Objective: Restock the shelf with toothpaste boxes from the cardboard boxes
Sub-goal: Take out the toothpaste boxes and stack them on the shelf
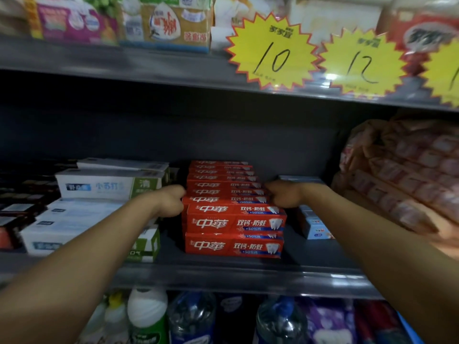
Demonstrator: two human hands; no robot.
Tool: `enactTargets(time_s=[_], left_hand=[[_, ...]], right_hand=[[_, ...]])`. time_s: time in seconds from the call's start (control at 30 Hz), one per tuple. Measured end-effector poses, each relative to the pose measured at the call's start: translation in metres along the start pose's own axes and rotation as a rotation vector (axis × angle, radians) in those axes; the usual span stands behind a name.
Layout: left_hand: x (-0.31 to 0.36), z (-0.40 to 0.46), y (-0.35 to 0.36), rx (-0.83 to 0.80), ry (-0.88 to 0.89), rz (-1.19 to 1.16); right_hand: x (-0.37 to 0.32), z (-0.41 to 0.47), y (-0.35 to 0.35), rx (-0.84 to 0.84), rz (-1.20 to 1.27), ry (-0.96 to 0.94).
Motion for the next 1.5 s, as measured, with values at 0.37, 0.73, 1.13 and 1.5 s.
enactTargets(time_s=[0.37,0.73,1.13,1.5], left_hand=[[-0.001,-0.014,-0.01,-0.007,0.054,-0.065],[0.002,-0.023,0.008,-0.031,0.054,-0.172],[-0.007,-0.033,0.006,-0.081,-0.024,-0.232],[-0.009,-0.034,0.01,-0.097,-0.038,-0.332]], right_hand=[[0.013,-0.022,-0.016,0.052,-0.053,0.19],[-0.003,-0.043,0.021,-0.216,0.288,0.242],[0.013,-0.057,0.034,-0.235,0.41,0.371],[-0.005,-0.053,0.05,-0.238,0.609,0.225]])
Point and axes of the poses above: each hand's wrist, its own z-axis towards the middle knuckle, its own y-axis out of the palm, x = y × z, the point moved 4 cm from there along z, towards the middle knuckle, and after that the axes turned 5 degrees about x, right-handed, at the moved point
